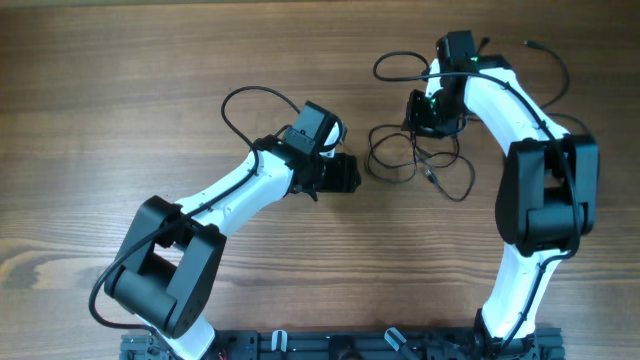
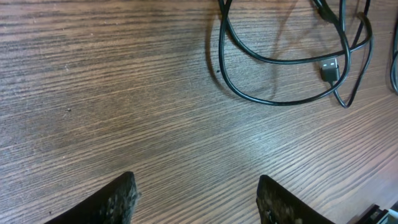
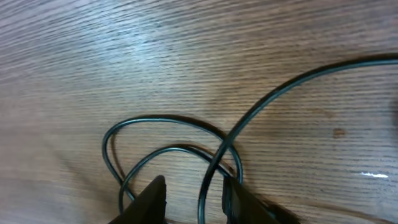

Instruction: Untangle cables

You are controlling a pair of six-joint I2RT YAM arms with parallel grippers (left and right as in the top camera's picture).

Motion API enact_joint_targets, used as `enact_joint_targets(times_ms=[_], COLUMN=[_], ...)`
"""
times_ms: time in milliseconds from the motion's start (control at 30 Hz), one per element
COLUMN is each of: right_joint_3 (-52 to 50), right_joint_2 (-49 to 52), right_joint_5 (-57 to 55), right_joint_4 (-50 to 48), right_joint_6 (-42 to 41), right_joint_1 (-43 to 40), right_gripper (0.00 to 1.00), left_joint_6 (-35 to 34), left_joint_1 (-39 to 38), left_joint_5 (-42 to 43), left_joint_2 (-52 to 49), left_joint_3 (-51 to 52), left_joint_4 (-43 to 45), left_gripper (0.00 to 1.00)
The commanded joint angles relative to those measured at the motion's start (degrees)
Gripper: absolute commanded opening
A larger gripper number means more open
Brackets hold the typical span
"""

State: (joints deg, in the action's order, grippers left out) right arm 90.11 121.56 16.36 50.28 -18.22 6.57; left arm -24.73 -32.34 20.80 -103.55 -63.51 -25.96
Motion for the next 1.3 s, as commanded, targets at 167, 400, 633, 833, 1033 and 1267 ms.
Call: enact_joint_targets(times_ms=[167,400,633,833,1033,1267], right_joint_3=[-1.66,9.46,9.97,9.97,9.97,13.57], right_joint_2=[0.83,-5.70,-16.94,-22.93,-22.91,-23.34], right_joint_5=[-0.33,43.23,24.30,42.86,17.53,-16.79], right_joint_4=[-0.33,-4.44,-11.56,2.19,9.60,4.83], right_joint_6=[-3.19,5.73,-4.17,12.70,17.49,4.00], right_joint_1=[0.24,-6.34,-16.94,-16.90,-16.13,-26.86], right_gripper=[0.04,0.04,0.04,0.04,0.04,0.04], left_joint_6=[0.26,0.26,0.26,0.26,0.26,0.26], left_joint_1=[0.09,0.09,0.09,0.09,0.09,0.09], left_joint_5=[-0.96,-0.96,-0.96,-0.96,-0.96,-0.96], left_joint_2=[-0.28,-0.28,-0.28,-0.28,-0.28,-0.28], left_joint_3=[-0.26,-0.26,-0.26,-0.26,-0.26,-0.26], left_joint_4=[-0.61,-0.92,-1.36,-0.59,-1.14,-2.19], left_gripper=[0.64,0.64,0.63,0.64,0.64,0.64])
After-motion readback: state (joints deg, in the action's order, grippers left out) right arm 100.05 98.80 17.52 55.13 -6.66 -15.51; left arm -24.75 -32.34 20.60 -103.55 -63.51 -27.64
